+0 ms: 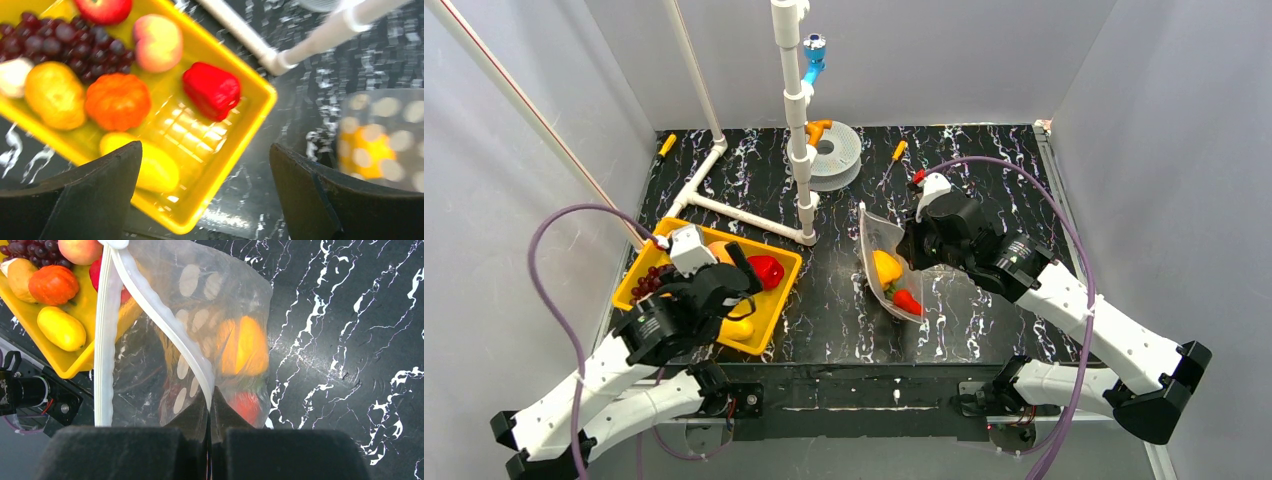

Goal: Place the food in the zip-top bag and seal the zipper
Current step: Pick up the fake fruit from the bin.

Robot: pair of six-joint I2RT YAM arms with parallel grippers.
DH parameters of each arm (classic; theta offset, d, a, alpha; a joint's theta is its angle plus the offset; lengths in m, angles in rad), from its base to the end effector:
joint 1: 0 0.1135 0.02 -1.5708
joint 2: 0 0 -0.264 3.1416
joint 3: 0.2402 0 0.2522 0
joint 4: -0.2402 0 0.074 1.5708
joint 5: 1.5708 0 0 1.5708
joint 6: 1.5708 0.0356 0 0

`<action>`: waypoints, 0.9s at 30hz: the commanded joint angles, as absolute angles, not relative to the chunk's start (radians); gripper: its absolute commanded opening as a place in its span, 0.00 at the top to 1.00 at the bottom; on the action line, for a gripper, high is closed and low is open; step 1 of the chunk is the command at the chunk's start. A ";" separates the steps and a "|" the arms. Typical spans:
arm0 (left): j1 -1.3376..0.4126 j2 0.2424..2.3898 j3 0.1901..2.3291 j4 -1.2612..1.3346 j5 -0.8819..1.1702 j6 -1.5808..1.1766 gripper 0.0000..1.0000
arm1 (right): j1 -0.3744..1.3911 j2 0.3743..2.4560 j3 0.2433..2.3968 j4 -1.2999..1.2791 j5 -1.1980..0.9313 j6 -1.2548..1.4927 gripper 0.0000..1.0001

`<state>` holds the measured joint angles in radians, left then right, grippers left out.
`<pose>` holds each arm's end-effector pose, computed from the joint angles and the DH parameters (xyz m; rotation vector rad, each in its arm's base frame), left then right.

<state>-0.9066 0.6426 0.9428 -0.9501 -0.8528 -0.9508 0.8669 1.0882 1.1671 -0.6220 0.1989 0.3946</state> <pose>0.0843 -0.0642 0.3425 -0.4798 1.9295 -0.2428 0.1543 0.1709 0.3702 -0.3846 2.1152 0.5415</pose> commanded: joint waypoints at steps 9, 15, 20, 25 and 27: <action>-0.654 0.923 0.917 -1.225 -0.665 -1.398 0.02 | 0.871 1.072 1.194 -0.599 0.191 0.404 0.99; -0.630 0.947 0.829 -1.136 -0.627 -1.501 0.02 | 0.871 1.068 1.179 -0.593 0.183 0.412 0.99; -0.615 0.961 0.781 -1.111 -0.612 -1.576 0.09 | 0.871 1.062 1.174 -0.599 0.190 0.411 0.99; -0.591 0.962 0.730 -1.078 -0.604 -1.604 0.16 | 0.871 1.055 1.168 -0.593 0.199 0.410 0.99; -0.583 0.964 0.718 -1.088 -0.598 -1.635 0.26 | 0.871 1.059 1.167 -0.593 0.197 0.408 0.99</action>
